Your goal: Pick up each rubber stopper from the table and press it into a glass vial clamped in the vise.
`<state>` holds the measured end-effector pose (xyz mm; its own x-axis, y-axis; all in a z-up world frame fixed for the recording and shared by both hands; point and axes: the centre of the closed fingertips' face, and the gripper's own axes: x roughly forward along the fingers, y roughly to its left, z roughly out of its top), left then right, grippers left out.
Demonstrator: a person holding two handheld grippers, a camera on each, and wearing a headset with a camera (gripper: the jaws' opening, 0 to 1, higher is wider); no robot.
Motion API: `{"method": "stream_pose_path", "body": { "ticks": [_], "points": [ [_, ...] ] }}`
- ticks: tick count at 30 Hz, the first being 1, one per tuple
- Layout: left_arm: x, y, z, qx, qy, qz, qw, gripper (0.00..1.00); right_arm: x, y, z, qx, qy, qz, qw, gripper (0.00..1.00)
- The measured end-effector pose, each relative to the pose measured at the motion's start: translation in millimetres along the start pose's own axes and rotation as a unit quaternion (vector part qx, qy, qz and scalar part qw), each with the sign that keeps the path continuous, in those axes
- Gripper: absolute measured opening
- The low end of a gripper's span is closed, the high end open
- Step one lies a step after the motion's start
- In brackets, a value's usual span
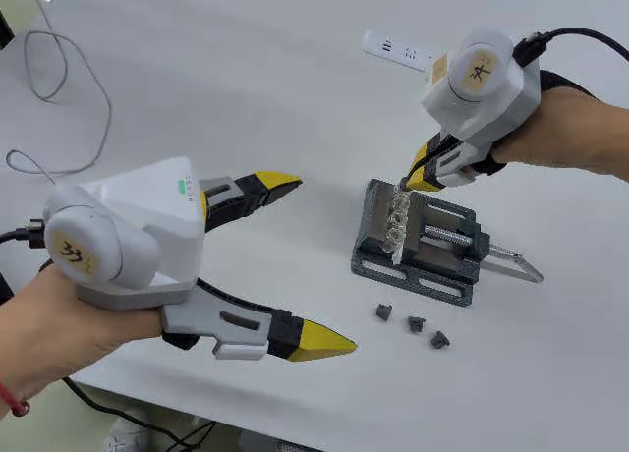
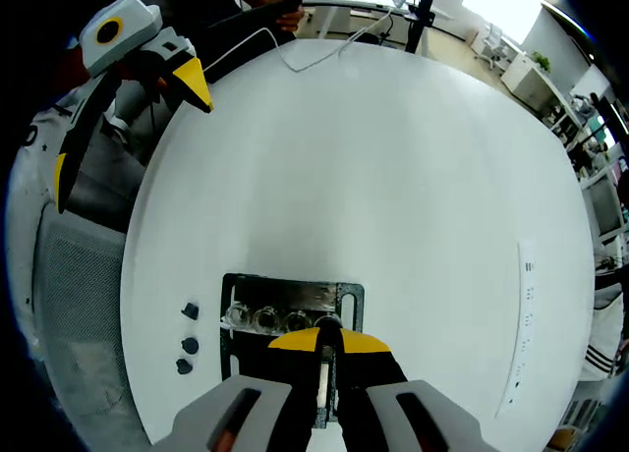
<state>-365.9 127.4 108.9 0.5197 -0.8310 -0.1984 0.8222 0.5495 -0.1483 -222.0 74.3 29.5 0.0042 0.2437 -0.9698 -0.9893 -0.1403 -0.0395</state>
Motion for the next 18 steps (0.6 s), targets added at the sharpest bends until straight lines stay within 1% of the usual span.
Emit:
{"method": "stream_pose_path", "body": {
  "ticks": [5, 8, 10, 11, 15, 18],
  "points": [
    [0.3, 0.4, 0.8, 0.001, 0.0, -0.001, 1.0, 0.98, -1.0, -2.6, -0.3, 0.002, -0.006, -0.007, 1.0, 0.03],
    [0.2, 0.6, 0.7, 0.002, 0.001, -0.001, 1.0, 0.98, -1.7, -1.7, -1.9, 0.005, -0.012, -0.005, 0.9999, 0.06],
    [0.2, 1.0, 0.8, 0.001, 0.001, 0.0, 1.0, 0.98, -2.8, -0.3, -2.9, 0.007, -0.016, -0.006, 0.9998, 0.11],
    [0.2, 1.1, 0.6, 0.002, 0.002, 0.0, 1.0, 0.98, -4.3, 1.1, -4.2, 0.007, -0.018, -0.007, 0.9998, 0.11],
    [0.5, 1.1, 0.1, 0.003, 0.005, -0.001, 1.0, 0.98, -9.5, 2.3, -2.7, 0.018, -0.036, -0.011, 0.9992, 0.13],
    [1.0, 1.0, 0.7, 0.004, 0.005, -0.002, 1.0, 0.98, -13.7, 2.9, -0.3, 0.031, -0.056, -0.014, 0.9978, 0.17]
  ]
}}
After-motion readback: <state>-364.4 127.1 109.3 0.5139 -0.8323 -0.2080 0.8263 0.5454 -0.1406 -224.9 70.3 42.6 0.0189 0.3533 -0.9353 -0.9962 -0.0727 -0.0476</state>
